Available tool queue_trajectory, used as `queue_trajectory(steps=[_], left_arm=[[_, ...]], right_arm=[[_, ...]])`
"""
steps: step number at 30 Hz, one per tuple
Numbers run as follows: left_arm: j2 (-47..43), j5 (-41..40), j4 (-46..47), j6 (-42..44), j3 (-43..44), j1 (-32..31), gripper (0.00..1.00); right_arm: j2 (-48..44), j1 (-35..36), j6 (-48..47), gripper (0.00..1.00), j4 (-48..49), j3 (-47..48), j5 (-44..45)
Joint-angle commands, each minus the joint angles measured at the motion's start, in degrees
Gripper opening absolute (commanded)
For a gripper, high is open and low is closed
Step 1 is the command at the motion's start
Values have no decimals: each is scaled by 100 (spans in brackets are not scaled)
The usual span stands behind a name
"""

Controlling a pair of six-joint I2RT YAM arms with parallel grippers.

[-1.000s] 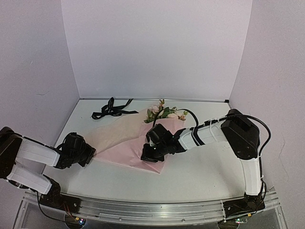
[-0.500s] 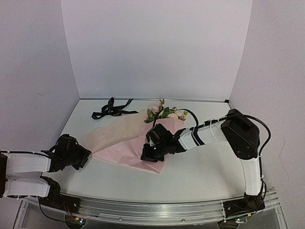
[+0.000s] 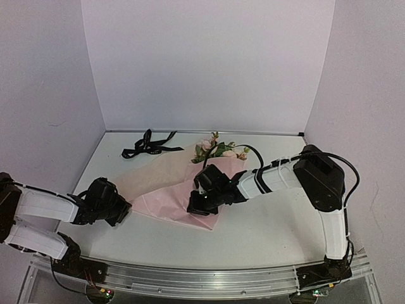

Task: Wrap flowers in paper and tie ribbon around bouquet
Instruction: Pick up the two-thirds-folded wrapping paper from the center of the board.

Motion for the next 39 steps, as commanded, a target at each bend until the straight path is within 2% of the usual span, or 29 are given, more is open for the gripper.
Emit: queue_trajectory(steps=[1, 5, 11, 19, 25, 28, 31, 33, 39], left_arm=[[328, -184, 300, -38, 174, -18, 28], [489, -249, 372, -80, 192, -18, 22], [281, -336, 350, 107, 134, -18, 1], [-696, -296, 225, 1294, 140, -35, 0], [-1317, 89, 370, 2201, 170, -79, 0], [-1594, 162, 332, 2187, 14, -88, 0], [-1566, -242, -489, 1631, 1, -88, 0], [-1401, -365, -708, 1379, -94, -88, 0], [-582, -262, -293, 1081, -173, -88, 0]], right_arm=[[364, -16, -20, 11, -821, -299, 227], [359, -12, -21, 11, -821, -292, 228], [362, -16, -23, 11, -821, -275, 233], [393, -16, -25, 11, -831, -189, 227], [370, -16, -67, 12, -901, -130, 243], [315, -12, -115, 12, -985, -107, 281], [205, -15, -189, 14, -1006, -83, 291], [130, -9, -284, 17, -1015, -12, 264], [171, -6, -633, 22, -1059, 302, 56]])
